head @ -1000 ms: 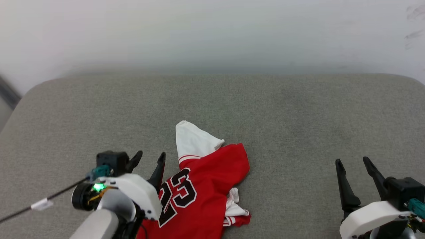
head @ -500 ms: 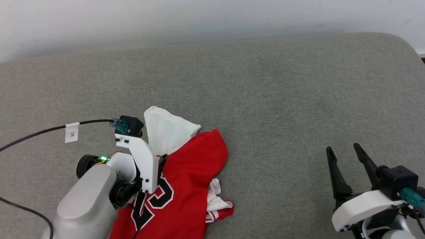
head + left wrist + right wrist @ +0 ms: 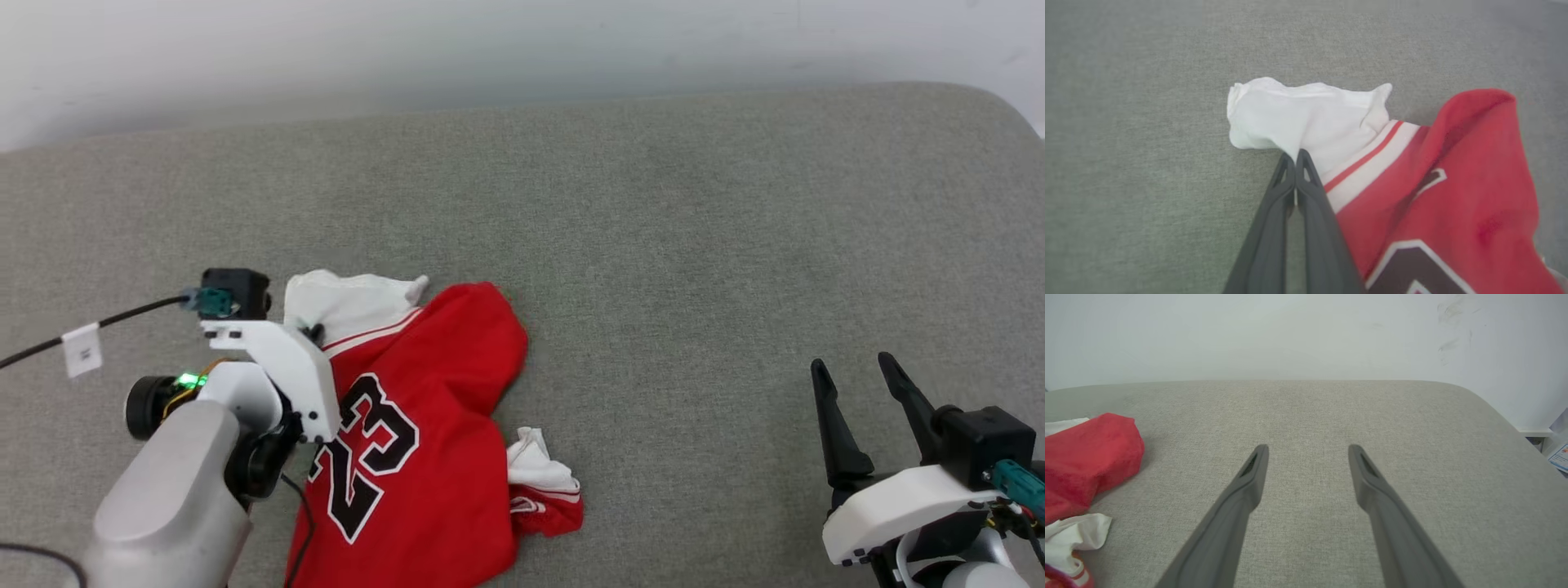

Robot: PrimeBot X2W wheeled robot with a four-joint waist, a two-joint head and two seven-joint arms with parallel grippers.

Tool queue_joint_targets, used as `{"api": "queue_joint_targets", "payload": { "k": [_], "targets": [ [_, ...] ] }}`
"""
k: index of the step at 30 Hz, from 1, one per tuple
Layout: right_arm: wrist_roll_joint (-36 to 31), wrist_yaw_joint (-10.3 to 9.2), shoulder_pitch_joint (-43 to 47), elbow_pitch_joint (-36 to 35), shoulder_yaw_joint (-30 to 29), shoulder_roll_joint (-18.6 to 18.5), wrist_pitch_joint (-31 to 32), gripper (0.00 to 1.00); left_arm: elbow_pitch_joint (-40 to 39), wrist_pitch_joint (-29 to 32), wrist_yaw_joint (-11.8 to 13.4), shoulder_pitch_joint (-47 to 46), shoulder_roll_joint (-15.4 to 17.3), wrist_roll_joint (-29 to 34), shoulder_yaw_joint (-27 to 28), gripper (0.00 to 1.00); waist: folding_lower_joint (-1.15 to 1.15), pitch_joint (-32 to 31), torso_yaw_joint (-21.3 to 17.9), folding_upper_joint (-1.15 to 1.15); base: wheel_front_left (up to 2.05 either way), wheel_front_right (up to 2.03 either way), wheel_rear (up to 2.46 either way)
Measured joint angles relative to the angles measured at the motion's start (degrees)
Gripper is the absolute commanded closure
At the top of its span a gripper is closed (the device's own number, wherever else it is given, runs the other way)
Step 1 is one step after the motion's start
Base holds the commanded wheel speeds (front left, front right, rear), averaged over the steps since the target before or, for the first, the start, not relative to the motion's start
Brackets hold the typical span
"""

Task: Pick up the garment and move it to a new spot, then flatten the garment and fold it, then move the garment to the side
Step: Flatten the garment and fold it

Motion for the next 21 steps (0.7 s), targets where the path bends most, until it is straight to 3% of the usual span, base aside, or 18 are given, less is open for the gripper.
{"api": "queue_joint_targets", "payload": {
  "k": [9, 10, 11, 12, 21],
  "targets": [
    [0.0, 0.00, 1.0, -0.4, -0.8, 0.0, 0.4, 0.00, -8.9, -4.8, 8.4, 17.5, 2.4, -4.7, 5.9, 1.00, 0.00, -2.1, 2.1, 0.00, 0.00, 0.00, 0.00],
    [0.0, 0.00, 1.1, -0.4, -0.8, 0.0, 0.5, 0.00, -10.0, -5.2, 9.2, 19.5, 2.4, -5.1, 6.2, 0.83, 0.00, -2.4, 2.2, 0.00, 0.00, 0.00, 0.00],
    [0.0, 0.01, 1.3, -0.4, -0.8, 0.0, 0.5, 0.00, -11.1, -5.5, 9.8, 21.1, 2.4, -5.2, 6.3, 0.51, 0.00, -2.7, 2.3, 0.00, 0.00, 0.00, 0.00],
    [0.0, 0.01, 1.5, -0.4, -0.8, 0.0, 0.5, 0.00, -12.1, -5.8, 10.3, 22.4, 2.4, -5.3, 6.3, 0.00, 0.00, -3.0, 2.5, 0.00, 0.00, 0.00, 0.00],
    [-0.9, 0.00, 2.9, -0.9, -1.0, 0.0, 1.9, 0.00, -20.0, -15.0, 12.3, 26.5, 1.8, -0.6, 5.1, 0.00, 0.00, -6.6, 3.8, 0.00, 0.00, 0.00, 0.00]
  ]
}}
